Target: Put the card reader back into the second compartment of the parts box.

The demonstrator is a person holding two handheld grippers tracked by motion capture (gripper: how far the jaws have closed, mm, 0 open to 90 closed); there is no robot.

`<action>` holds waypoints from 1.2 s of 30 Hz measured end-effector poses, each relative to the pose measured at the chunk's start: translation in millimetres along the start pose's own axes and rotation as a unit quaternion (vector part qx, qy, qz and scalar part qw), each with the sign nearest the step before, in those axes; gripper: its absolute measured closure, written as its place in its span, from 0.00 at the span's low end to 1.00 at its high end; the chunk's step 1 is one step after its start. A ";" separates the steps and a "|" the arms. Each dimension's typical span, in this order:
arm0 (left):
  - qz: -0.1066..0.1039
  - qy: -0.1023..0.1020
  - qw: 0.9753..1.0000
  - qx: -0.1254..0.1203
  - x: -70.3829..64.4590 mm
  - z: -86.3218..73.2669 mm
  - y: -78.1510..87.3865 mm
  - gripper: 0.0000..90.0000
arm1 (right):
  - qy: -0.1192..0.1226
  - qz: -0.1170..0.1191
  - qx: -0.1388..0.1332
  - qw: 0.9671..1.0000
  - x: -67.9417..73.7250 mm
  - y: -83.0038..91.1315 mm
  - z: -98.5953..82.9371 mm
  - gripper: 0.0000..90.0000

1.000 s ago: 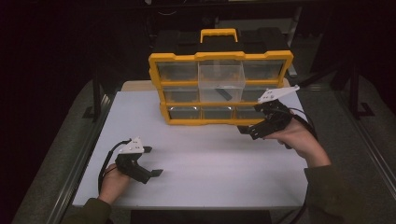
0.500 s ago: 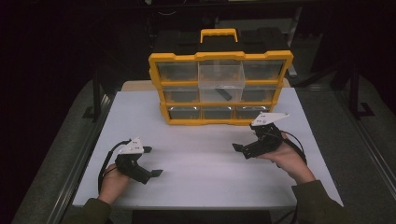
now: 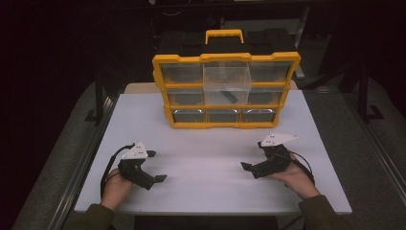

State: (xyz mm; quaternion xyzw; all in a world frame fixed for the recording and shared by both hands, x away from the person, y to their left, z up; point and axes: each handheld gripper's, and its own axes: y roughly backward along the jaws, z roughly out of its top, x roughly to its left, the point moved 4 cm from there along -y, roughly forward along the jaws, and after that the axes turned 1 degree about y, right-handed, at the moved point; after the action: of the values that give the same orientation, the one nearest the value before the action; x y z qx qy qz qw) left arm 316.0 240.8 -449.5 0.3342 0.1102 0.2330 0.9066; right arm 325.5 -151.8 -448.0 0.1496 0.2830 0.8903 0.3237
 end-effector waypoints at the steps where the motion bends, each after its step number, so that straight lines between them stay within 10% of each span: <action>1: 0.000 0.000 1.000 0.000 -0.1 0.0 0.0 0.00 | 0.000 -0.001 0.004 1.000 -0.7 -0.2 -2.9 0.00; 18: 0.001 -0.005 1.000 -0.003 -0.6 0.1 1.4 0.00 | -0.038 -0.013 -0.026 0.999 -5.1 8.1 -33.5 0.00; 36: 0.001 -0.008 1.000 0.001 -0.6 -0.3 0.4 0.00 | -0.016 0.001 -0.026 1.000 1.0 3.3 -30.8 0.00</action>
State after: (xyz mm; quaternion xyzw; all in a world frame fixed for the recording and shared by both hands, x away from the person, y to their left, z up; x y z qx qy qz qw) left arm 315.3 241.0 -449.4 0.3371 0.1023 0.2312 0.9069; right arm 309.2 -165.7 -470.4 0.1555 0.2547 0.8951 0.3314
